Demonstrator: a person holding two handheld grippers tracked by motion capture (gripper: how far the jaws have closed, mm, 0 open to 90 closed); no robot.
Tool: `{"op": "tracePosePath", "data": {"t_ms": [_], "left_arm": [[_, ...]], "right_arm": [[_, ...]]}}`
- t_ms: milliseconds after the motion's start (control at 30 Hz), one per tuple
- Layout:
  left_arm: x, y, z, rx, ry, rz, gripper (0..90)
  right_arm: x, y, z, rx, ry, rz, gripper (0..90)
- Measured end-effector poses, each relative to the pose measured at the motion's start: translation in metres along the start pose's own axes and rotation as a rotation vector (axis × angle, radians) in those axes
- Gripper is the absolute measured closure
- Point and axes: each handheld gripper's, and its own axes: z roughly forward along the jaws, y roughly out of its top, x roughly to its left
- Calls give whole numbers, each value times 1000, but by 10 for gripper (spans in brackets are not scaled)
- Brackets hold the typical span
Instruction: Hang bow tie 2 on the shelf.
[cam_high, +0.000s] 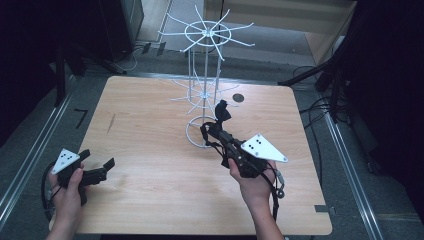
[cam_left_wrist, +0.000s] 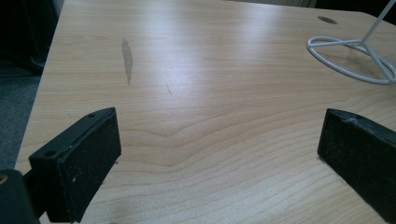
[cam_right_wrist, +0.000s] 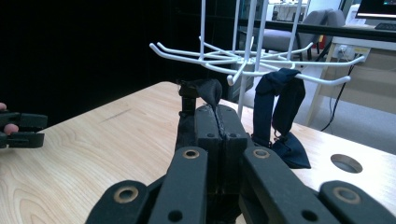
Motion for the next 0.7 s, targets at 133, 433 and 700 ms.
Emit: {"op": "tracePosePath", "data": {"t_ms": [133, 433, 700], "left_arm": [[0, 0, 0, 1, -1, 0, 0], [0, 0, 0, 0, 0, 1, 0], [0, 0, 0, -1, 0, 0, 0]], "right_arm": [[-1, 2, -1, -6, -4, -1, 900], [-4, 10, -3, -20, -12, -4, 900], [-5, 14, -3, -28, -14, -9, 900]]}}
